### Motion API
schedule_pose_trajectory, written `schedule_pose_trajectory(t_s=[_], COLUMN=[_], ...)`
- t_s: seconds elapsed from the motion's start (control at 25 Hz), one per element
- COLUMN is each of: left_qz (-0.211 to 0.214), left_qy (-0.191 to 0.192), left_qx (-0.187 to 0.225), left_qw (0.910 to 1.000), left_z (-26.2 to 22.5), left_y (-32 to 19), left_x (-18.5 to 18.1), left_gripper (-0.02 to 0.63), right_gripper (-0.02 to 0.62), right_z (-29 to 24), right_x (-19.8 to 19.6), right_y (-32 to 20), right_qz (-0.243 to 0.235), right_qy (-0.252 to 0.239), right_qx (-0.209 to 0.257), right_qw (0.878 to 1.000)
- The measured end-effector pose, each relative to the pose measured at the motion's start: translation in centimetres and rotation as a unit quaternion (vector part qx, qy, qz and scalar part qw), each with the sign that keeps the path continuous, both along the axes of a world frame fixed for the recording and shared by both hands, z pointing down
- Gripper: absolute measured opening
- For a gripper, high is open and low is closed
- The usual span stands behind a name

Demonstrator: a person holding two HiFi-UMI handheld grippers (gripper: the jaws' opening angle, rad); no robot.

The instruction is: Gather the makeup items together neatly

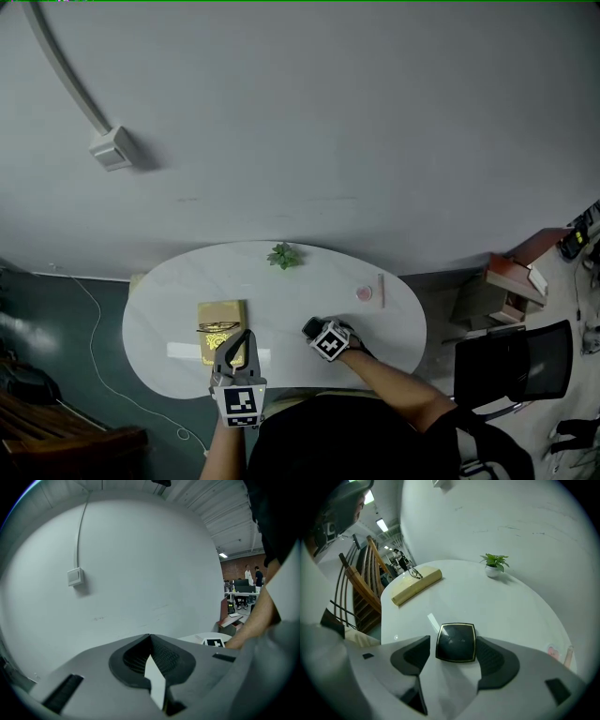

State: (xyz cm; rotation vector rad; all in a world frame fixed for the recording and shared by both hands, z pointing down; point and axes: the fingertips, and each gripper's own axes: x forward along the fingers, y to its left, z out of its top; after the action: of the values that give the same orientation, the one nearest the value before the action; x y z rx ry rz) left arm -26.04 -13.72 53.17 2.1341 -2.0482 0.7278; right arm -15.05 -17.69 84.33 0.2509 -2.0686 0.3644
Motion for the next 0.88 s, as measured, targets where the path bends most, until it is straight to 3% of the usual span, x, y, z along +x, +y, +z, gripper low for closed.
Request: schedule_pose_trajectory(t_s=[0.2, 0.36, 0.68, 0.88], left_qz=[-0.01, -0.011, 0.02, 0.044], left_qy=[-0.003, -0.002, 0.003, 0.005], left_qx=[-0.007, -0.009, -0.004, -0.005], left_qw=[0.9999, 0.9999, 0.9998, 0.999], left_z=[0.3, 0.5, 0.5, 0.5], left_y=[1.1, 1.2, -1.2, -3.0], left_x=[-0.5, -0.8, 0.1, 0.6], left_gripper=[0.021, 0.021, 0.021, 0.021], right_gripper=[0.296, 0.296, 0.296, 0.296], right_z=[1.1, 0.6, -0.4, -0.5], right_x=[0.2, 0.6, 3.2, 5.7], right_y=[-0.3, -0.8, -3.6, -6.2], right_qz=[-0.016, 0.009, 0.11, 0.226], right_qy=[0.027, 0.01, -0.024, -0.044], right_qx=[0.029, 0.034, 0.02, -0.015], right_qw=[0.999, 0.999, 0.993, 0.973])
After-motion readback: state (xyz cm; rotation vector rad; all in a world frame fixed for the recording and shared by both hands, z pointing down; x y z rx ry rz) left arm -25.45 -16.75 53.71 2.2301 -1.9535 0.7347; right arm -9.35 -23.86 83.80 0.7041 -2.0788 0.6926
